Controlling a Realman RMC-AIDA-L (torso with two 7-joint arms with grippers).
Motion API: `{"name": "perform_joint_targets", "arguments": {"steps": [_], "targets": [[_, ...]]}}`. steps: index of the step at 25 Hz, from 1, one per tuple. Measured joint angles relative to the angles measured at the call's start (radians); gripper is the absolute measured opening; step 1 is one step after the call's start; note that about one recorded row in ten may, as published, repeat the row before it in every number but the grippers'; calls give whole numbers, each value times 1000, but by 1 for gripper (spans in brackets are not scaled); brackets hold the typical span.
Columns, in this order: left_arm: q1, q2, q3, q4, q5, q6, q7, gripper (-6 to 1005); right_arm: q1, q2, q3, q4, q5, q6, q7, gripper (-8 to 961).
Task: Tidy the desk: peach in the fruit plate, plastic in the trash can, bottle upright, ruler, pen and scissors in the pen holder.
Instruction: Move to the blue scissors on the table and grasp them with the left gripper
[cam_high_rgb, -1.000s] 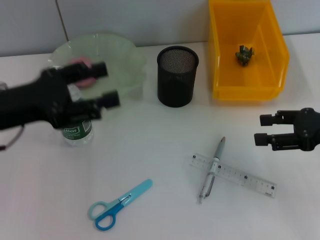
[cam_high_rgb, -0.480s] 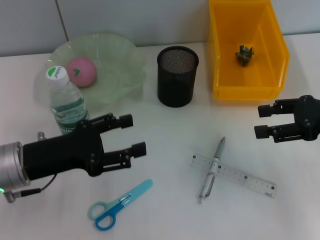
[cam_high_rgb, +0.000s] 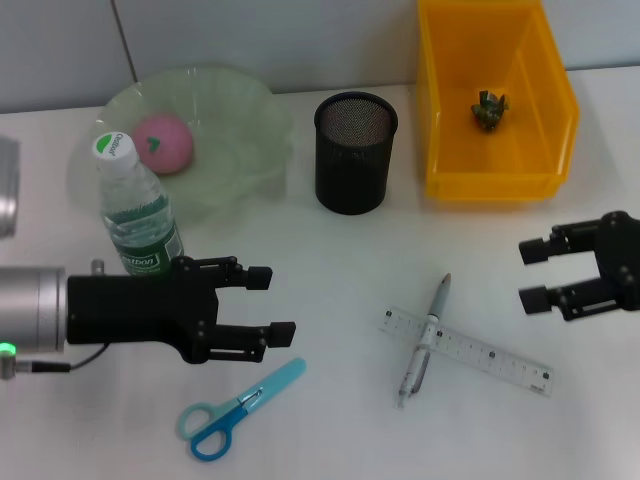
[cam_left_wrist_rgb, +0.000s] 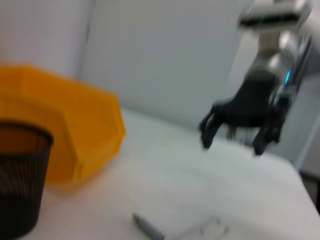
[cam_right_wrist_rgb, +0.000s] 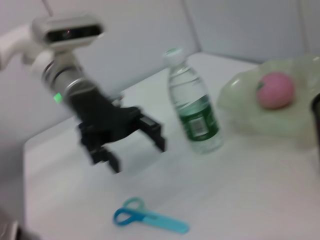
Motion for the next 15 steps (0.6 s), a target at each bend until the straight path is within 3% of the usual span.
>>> {"name": "perform_joint_targets", "arguments": {"steps": [6, 8, 15], "targets": [[-75, 1, 28, 179, 187, 65, -267, 792, -3, -1, 0, -37, -33, -39, -1, 760], [-124, -2, 110, 295, 286, 95, -444, 791, 1, 0, -5, -39, -46, -33, -7, 760], [-180, -5, 269, 447, 417, 121, -650, 788, 11, 4, -11, -37, -58, -23, -15, 759]]}}
